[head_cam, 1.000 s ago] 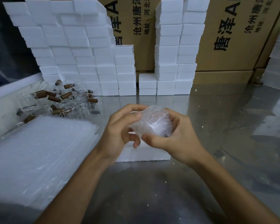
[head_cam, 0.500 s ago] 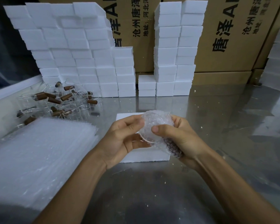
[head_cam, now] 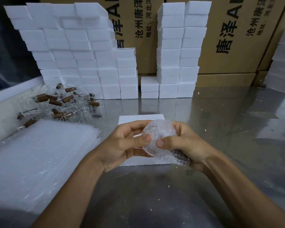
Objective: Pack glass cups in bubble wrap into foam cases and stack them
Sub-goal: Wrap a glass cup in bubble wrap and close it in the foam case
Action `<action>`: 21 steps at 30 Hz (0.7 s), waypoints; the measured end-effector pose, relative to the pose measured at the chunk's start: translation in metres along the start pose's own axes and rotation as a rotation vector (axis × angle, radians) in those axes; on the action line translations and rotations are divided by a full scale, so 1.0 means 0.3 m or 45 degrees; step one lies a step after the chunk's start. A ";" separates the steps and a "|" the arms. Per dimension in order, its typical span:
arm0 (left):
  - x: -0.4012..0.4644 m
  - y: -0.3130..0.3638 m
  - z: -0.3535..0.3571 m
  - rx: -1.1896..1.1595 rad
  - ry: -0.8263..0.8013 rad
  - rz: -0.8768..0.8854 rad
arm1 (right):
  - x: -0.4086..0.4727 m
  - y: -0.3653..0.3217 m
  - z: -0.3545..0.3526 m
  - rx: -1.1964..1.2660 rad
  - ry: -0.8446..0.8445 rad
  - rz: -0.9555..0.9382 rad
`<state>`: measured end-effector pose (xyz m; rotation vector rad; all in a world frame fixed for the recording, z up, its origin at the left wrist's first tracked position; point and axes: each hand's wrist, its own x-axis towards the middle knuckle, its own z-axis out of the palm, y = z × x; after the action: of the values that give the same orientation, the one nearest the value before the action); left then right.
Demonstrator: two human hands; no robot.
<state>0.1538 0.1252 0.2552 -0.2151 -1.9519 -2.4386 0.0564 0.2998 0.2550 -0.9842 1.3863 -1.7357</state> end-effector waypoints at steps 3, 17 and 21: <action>-0.001 -0.005 -0.008 -0.019 -0.031 0.017 | 0.000 -0.002 0.006 -0.003 -0.004 -0.014; 0.010 -0.018 -0.050 0.231 0.217 0.375 | 0.001 -0.006 -0.028 -0.735 0.420 -0.343; 0.023 -0.034 -0.027 0.572 0.309 0.419 | -0.004 0.000 -0.054 -0.915 0.400 -0.360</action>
<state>0.1452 0.1203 0.2443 -0.2001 -2.0882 -1.6933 0.0427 0.3083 0.2525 -1.3719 2.2554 -1.6562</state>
